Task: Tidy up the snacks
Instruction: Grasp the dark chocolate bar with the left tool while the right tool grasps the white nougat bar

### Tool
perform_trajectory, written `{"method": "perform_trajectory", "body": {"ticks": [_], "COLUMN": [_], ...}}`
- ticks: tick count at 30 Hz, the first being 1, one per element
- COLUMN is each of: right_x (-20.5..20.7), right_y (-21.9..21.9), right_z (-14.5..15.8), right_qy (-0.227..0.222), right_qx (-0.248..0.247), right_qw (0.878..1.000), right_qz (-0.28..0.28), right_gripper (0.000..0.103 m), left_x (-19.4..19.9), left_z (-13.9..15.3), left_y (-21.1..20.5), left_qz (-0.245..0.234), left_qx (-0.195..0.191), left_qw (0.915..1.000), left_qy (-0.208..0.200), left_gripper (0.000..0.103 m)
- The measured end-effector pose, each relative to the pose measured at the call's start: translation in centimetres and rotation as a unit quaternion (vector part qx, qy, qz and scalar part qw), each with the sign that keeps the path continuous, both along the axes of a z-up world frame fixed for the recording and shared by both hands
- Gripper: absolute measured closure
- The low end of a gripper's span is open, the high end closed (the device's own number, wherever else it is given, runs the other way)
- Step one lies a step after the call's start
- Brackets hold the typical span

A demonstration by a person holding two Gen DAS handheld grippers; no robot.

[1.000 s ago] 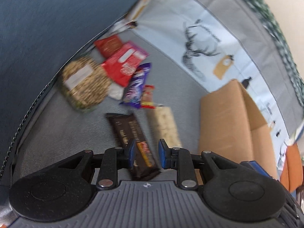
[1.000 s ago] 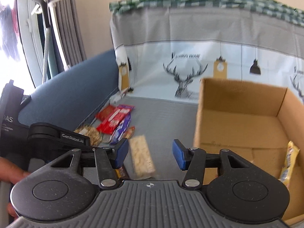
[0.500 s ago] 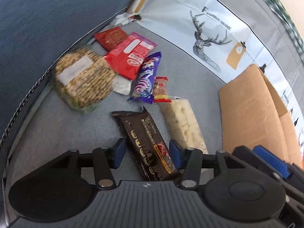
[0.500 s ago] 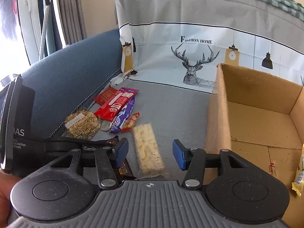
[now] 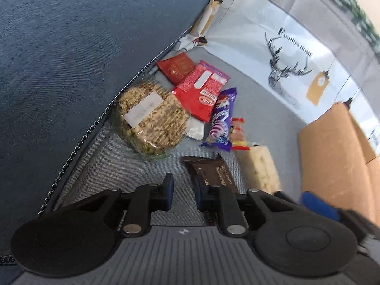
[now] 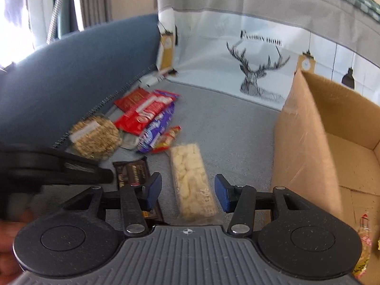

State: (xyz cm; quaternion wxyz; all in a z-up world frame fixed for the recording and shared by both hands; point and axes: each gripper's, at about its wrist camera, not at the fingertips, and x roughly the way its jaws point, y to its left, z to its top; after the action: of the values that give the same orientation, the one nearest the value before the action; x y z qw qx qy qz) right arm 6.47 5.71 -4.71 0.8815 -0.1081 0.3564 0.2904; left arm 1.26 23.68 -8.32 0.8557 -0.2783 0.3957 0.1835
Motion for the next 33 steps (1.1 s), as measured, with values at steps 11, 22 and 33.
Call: {"method": "perform_trajectory", "body": {"ticks": [11,22,33], "right_x": [2.5,-0.7,-3.8], "right_y": [1.4,0.5,-2.1], "right_z": [-3.7,-3.3,-3.6], "right_qy": [0.056,0.115,0.078], "right_qx": [-0.027,0.007,-0.022], "right_qw": [0.998,0.993,0.997], "right_qz": [-0.022,0.023,0.001], "right_gripper": [0.061,0.064,0.060], "left_x": [0.1,-1.0,0.0], "left_z": [0.4,0.8,0.1], "left_y": [-0.5,0.3,-1.8], "left_qz": [-0.019,0.000,-0.039], "left_qx": [-0.021,-0.032,-0.002], "left_qw": [0.9992,0.9992,0.9992], "left_qy": [-0.030,-0.025,0.006], "left_gripper": [0.066,0.056,0.039]}}
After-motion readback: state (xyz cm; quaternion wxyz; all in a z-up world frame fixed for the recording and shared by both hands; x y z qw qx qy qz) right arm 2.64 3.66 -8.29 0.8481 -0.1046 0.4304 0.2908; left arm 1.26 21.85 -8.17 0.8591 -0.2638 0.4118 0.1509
